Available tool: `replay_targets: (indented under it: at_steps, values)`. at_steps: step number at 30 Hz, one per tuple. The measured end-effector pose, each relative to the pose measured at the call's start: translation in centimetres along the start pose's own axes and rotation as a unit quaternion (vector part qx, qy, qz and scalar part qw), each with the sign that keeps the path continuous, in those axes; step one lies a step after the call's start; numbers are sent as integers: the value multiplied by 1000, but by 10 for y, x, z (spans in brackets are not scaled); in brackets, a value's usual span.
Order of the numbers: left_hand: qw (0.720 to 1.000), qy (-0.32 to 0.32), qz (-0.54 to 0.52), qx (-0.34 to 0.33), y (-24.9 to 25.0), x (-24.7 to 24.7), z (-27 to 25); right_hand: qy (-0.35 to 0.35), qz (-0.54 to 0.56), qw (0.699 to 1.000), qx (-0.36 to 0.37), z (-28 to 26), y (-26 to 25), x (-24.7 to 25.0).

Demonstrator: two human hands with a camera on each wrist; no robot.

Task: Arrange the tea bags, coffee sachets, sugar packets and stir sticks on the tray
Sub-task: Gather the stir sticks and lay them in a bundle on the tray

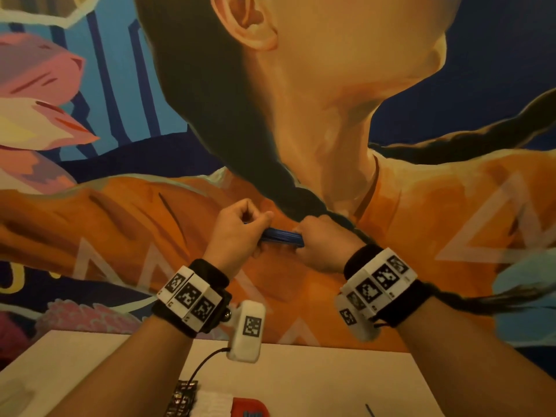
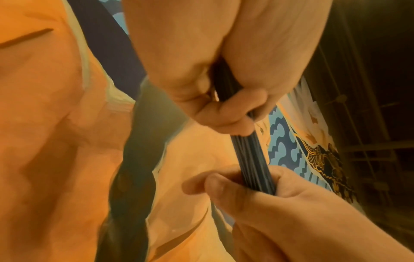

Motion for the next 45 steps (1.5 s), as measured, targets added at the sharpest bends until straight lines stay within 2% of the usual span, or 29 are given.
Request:
replay_targets:
  at_steps: [2,4,7,11,14,16,19,22,24,27,32,36,39,42,45]
  values:
    - [998,-11,-3,63,-9,-2,-2,69,-69,995,-13,-2,2,-4]
    - [995,-5,11,100,-16,-4,-6,97,-89,991,-2,-5,4,-13]
    - [997,27,6,72,-22,-8,-13,102,-54,993,-2,-10,7,-25]
    - [998,50,33,10,-30,-14,-24,30,66,997,-38,-7,20,-43]
    - [994,62,89,-15,-41,-17,-32,15,27,998,-63,-8,28,-59]
    - [992,61,111,-6,-54,-21,-39,10,2,997,-73,-12,32,-74]
    - [993,47,80,71,-82,-25,-55,-13,18,996,-91,-20,40,-103]
    - [981,34,-70,179,-112,-30,-82,-41,48,990,-125,-26,52,-141]
    - [952,7,-165,257,-137,-38,-106,-56,99,981,-160,-29,60,-172]
    - [921,-15,-205,331,-179,-50,-149,-99,144,967,-187,-38,61,-226]
    - [853,79,-308,414,-237,-59,-207,-187,179,939,-228,-64,49,-305]
    - [829,78,-250,493,-280,-48,-248,-243,210,914,-247,-82,40,-366]
    - [812,67,-187,548,-310,-29,-268,-274,282,886,-247,-99,26,-412]
    - [803,31,-134,579,-337,-11,-282,-320,305,863,-245,-114,15,-447]
    - [798,-31,-29,601,-368,6,-295,-350,298,846,-270,-125,14,-473]
Point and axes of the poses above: each hand's wrist, its own z-axis towards the middle knuckle, its own x-axis out of the back of the hand, y = z × x, the point moved 3 cm from there along z, towards the middle knuckle, and after that the axes turned 2 degrees about -y, right-handed, at the moved point
